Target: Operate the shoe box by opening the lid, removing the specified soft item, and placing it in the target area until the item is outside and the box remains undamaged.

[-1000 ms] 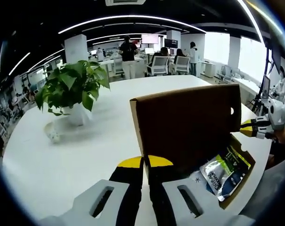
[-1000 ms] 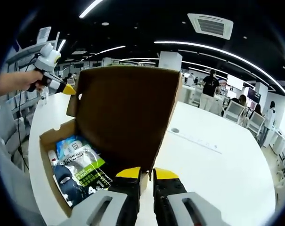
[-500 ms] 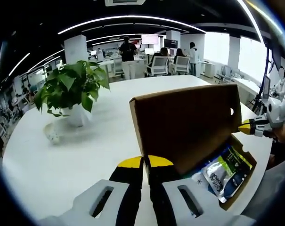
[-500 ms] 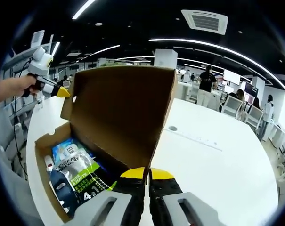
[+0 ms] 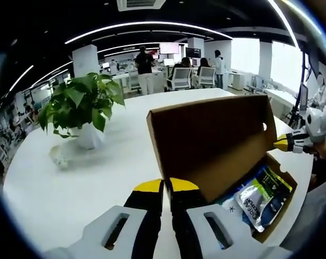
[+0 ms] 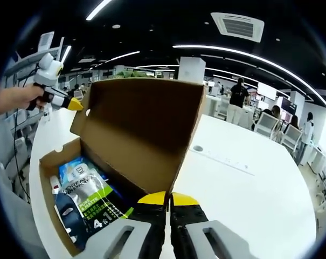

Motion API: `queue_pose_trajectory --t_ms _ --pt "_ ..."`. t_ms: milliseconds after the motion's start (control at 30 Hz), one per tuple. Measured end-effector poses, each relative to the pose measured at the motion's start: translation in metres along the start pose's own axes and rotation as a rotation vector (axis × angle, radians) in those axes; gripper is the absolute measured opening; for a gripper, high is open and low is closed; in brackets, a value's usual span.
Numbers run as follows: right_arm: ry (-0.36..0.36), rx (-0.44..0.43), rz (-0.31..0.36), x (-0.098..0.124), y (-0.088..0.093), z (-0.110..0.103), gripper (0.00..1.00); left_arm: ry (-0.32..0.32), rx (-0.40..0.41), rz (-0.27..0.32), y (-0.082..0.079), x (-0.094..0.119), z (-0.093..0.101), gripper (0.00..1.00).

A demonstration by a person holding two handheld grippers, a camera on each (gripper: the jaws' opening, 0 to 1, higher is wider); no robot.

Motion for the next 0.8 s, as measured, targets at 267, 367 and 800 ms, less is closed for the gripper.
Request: queue_pose_trajectory --t_ms 267,367,800 --pt "-0.001 0.0 0.0 -0.002 -0.001 0.001 0.0 0.007 0.017 -0.039 0.019 -0.002 0.0 0.03" --pt "-0.001 0.0 -0.001 -0.003 -0.002 0.002 0.0 0.008 0.032 -0.052 0.026 -0.002 -0.001 0.04" --pt "0.0 -0.007 -0.003 -0.005 -0.004 0.004 0.0 0.018 0.075 -0.081 0.039 -0.009 -0.001 0.01"
Point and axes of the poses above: the point that each gripper's makers call its tool centre point, and the gripper's own axes: x roughly backward along the fingers, z roughly to its right, y roughly out of its underside, the point moved 10 cm from there along x, roughly backward along the fingers, and after that the axes turned 7 degrees about x, right-handed, at the moved point
